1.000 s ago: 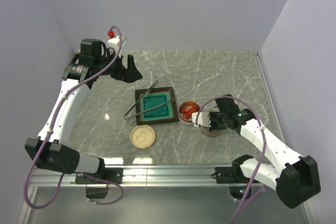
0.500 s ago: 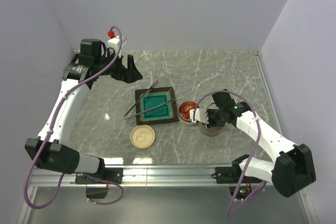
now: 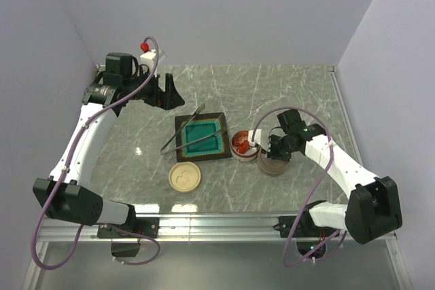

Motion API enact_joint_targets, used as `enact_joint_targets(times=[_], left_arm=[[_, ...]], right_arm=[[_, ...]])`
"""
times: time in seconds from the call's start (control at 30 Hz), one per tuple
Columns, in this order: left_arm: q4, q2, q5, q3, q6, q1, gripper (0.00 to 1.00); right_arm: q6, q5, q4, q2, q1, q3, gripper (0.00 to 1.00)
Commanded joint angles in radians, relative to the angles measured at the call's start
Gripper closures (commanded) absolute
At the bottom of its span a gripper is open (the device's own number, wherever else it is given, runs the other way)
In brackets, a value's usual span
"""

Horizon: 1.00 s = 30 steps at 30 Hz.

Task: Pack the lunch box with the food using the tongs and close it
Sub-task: Put the lid back on the lunch box, then move the lunch box

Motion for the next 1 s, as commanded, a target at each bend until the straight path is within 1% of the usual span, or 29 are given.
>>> enact_joint_targets(times=[0.0,0.17,0.2,0.4,0.43,0.47,0.63,0.7,0.77,0.97], left_arm=[[0.034,-0.036,0.026,-0.002,0.0,0.003,0.01],[0.045,-0.039,0.035,-0.017,-0.02,0.003,0.01],[0.048,-0.041,0.035,-0.02,-0.023,0.003,0.01],[0.068,-0.047,0.035,-0.045,-0.037,0.003,0.01],[0.07,-0.046,0.034,-0.048,-0.037,0.003,0.0],[0.074,-0.052,0.035,-0.06,-0.036,0.003,0.01],[0.094,-0.075,0.032,-0.096,-0.022,0.003,0.01],[0.094,-0.079,0.034,-0.103,-0.022,0.003,0.0],[0.088,-0.081,0.035,-0.106,-0.016,0.003,0.01],[0.091,-0.085,0.035,-0.111,-0.017,0.003,0.01]], right_arm=[[0.183,-0.003,0.013,0.037,-0.012,-0.058,1.0],[0.353,0.061,0.03,0.07,-0.067,-0.047,1.0],[0.38,0.069,0.033,0.075,-0.094,-0.043,1.0],[0.576,0.232,0.076,0.122,-0.187,-0.04,1.0],[0.595,0.242,0.073,0.154,-0.234,-0.027,1.0],[0.622,0.262,0.065,0.173,-0.254,-0.02,1.0],[0.653,0.315,0.103,0.276,-0.432,0.029,1.0],[0.659,0.321,0.106,0.331,-0.467,0.057,1.0],[0.665,0.316,0.085,0.363,-0.493,0.1,1.0],[0.678,0.305,0.065,0.403,-0.498,0.149,1.0]])
